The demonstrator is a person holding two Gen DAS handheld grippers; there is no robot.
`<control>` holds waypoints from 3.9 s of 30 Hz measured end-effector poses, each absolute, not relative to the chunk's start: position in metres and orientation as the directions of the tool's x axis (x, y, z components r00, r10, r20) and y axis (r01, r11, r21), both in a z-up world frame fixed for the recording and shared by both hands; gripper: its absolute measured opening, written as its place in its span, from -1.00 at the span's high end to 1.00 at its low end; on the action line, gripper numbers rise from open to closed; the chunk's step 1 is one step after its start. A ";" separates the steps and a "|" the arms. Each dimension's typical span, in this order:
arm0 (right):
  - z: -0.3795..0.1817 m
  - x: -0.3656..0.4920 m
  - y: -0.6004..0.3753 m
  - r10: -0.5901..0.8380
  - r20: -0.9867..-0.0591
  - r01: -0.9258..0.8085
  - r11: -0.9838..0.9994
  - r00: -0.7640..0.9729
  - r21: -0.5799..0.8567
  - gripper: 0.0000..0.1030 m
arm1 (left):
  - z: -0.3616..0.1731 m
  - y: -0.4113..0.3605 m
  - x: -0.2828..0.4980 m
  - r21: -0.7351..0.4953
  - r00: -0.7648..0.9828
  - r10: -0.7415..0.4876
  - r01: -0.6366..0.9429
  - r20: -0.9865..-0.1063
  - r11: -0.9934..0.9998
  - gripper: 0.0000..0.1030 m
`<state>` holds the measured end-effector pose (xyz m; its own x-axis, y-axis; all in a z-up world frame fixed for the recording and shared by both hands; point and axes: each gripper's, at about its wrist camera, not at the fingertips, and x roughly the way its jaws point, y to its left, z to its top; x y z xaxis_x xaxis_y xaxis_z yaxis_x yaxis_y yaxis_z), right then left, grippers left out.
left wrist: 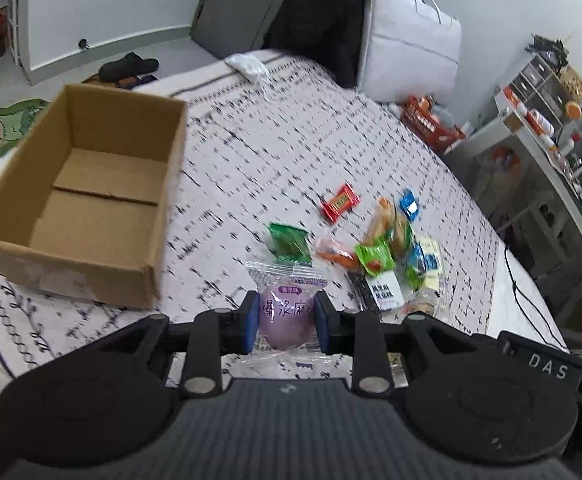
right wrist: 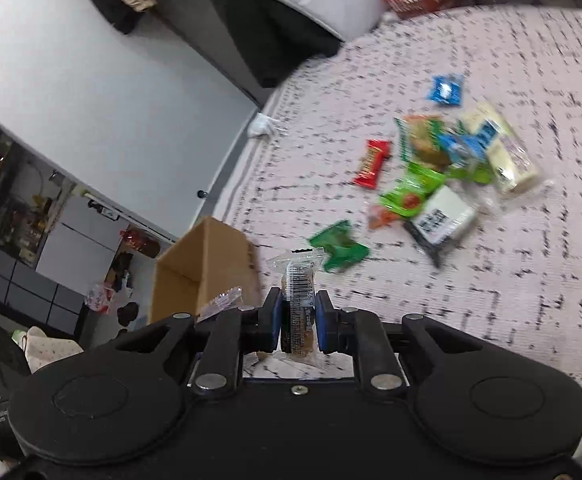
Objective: Organize snacks
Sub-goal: 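Carry the pink bag and clear stick packet over the cardboard box with both tools, then open right tool dropping the stick packet while left tool releases pink bag into box, then move both open tools back from the box to the snack pile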
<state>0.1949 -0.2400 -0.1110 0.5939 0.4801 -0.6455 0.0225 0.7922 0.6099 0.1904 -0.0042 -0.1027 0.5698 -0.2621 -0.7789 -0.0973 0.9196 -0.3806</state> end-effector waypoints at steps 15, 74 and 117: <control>-0.079 0.193 -0.168 0.476 -0.622 -0.076 0.827 0.621 0.557 0.66 | -0.071 0.070 0.181 -0.388 0.650 -0.216 -0.131 -0.728 0.913 0.46; -0.096 0.223 -0.076 0.414 -0.699 -0.099 0.890 0.584 0.444 -0.59 | -0.107 0.183 0.234 -0.317 0.587 -0.130 -0.229 -0.799 0.920 -0.16; -0.051 0.146 -0.258 0.296 -0.570 0.018 0.877 0.766 0.480 -1.00 | -0.036 0.032 0.149 -0.268 0.709 -0.104 -0.124 -0.697 0.955 -1.00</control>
